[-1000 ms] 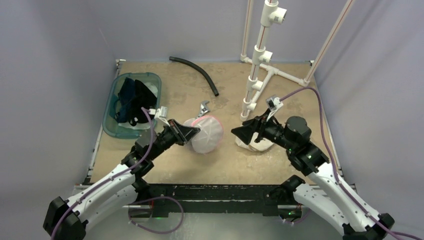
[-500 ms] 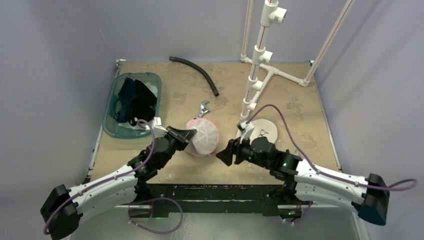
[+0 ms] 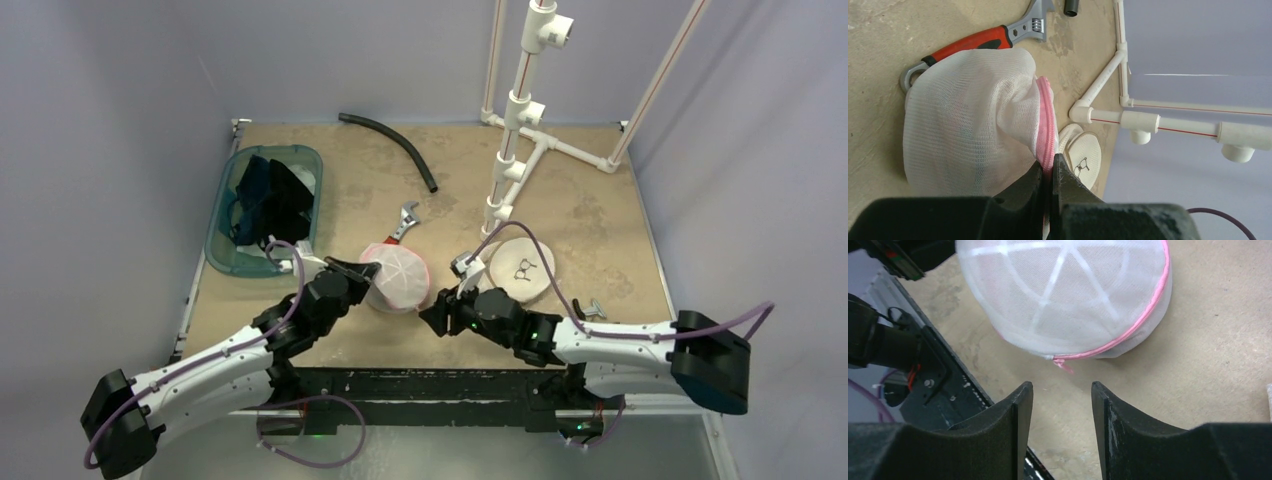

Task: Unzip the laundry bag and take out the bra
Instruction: Unzip the laundry bag at the center of the board.

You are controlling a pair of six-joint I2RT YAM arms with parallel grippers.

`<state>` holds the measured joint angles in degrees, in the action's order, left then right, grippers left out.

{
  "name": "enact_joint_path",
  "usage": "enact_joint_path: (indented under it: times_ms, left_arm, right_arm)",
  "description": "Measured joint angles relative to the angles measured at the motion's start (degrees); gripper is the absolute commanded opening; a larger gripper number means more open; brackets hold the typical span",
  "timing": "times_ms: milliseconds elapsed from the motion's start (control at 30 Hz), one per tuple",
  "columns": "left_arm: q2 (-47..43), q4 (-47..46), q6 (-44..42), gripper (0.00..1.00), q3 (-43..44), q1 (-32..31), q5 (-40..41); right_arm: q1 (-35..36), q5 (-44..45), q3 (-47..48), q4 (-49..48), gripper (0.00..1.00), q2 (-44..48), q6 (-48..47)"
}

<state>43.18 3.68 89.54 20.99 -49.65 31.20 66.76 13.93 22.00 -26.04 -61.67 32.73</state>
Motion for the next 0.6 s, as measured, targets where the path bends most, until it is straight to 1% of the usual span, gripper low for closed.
enact_joint_path:
  times_ms: [267, 333, 500, 600]
  left_arm:
    - [0.31, 2.91, 1.53, 0.00, 0.33, 0.00, 0.28]
    - [0.26, 3.34, 1.55, 0.00, 0.33, 0.00, 0.35]
    - [-0.17, 3.96, 1.55, 0.00, 0.33, 0.00, 0.37]
    - [-0.20, 4.22, 1.53, 0.00, 0.33, 0.00, 0.37]
  right_arm:
    - [0.00, 1.62, 0.94, -4.52, 0.47, -9.40, -1.49]
    - [0.00, 1.57, 1.01, -5.38, 0.46, -10.40, -1.73]
    - [0.00, 1.40, 1.70, -7.69, 0.39, -12.15, -2.38]
    - [0.00, 1.29, 2.73, -8.11, 0.38, -13.68, -2.69]
